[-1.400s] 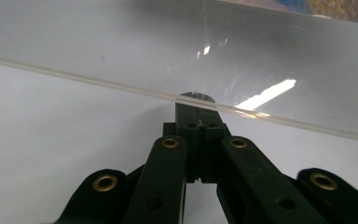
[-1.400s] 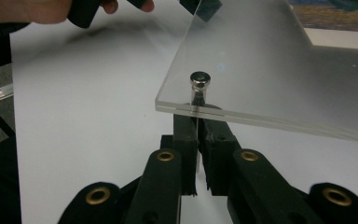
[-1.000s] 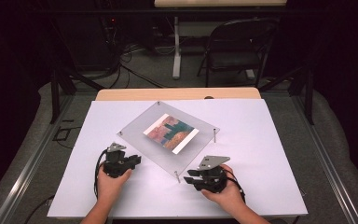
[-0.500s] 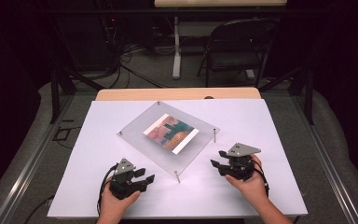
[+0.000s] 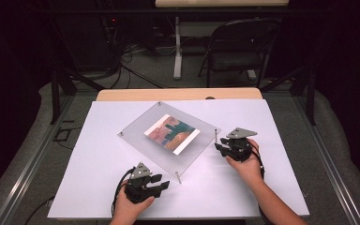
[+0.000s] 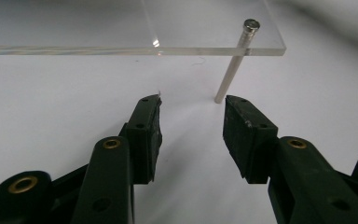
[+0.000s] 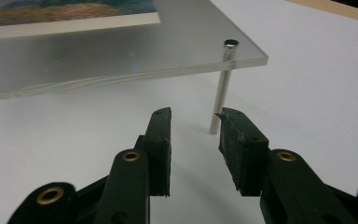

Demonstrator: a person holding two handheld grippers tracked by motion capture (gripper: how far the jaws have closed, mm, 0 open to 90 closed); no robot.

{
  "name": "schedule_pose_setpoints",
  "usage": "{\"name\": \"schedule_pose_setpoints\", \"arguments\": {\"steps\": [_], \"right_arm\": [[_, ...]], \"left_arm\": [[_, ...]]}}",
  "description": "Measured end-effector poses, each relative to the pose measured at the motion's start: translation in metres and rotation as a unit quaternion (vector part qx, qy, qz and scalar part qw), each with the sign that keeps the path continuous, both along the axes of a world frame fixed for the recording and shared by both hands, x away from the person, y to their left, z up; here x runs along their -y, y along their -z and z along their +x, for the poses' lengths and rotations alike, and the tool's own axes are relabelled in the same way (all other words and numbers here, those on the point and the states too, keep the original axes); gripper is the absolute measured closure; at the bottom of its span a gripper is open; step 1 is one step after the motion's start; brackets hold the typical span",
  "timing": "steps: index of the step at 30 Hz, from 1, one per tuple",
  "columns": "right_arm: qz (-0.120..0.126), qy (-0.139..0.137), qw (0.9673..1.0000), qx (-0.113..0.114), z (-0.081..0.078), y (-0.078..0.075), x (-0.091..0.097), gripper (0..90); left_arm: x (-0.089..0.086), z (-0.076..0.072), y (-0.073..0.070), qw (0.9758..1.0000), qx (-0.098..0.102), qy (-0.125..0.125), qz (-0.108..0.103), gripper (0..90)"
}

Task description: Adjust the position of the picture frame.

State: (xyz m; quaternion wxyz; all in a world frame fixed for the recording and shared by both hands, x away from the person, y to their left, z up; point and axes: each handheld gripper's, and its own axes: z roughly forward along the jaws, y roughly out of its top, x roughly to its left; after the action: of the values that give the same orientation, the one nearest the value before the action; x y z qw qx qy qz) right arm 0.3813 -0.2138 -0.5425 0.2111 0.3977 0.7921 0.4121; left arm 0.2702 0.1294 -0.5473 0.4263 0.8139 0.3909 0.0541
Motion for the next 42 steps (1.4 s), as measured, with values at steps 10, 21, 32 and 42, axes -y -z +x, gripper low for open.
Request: {"name": "schedule_pose_setpoints", "arguments": {"steps": [10,21,32,42], "right_arm": [[-0.006,0.016,0.9998,-0.013,0.027,0.009,-0.006,67.0],[0.002,0.019,0.9995,-0.025,0.037,0.019,-0.009,84.9],[0.003,0.021,0.9995,-0.022,0.036,0.02,-0.01,85.0],[0.005,0.016,0.9996,-0.022,0.036,0.019,-0.009,85.6]], "left_arm": [[0.023,-0.001,0.006,0.9994,-0.01,0.034,0.005,60.6],[0.034,0.004,0.013,0.9994,-0.011,0.03,0.013,65.2],[0.046,0.009,0.014,0.9998,0.0,0.019,0.007,72.5],[0.048,0.011,0.013,0.9998,0.009,0.011,0.017,85.1]]}}
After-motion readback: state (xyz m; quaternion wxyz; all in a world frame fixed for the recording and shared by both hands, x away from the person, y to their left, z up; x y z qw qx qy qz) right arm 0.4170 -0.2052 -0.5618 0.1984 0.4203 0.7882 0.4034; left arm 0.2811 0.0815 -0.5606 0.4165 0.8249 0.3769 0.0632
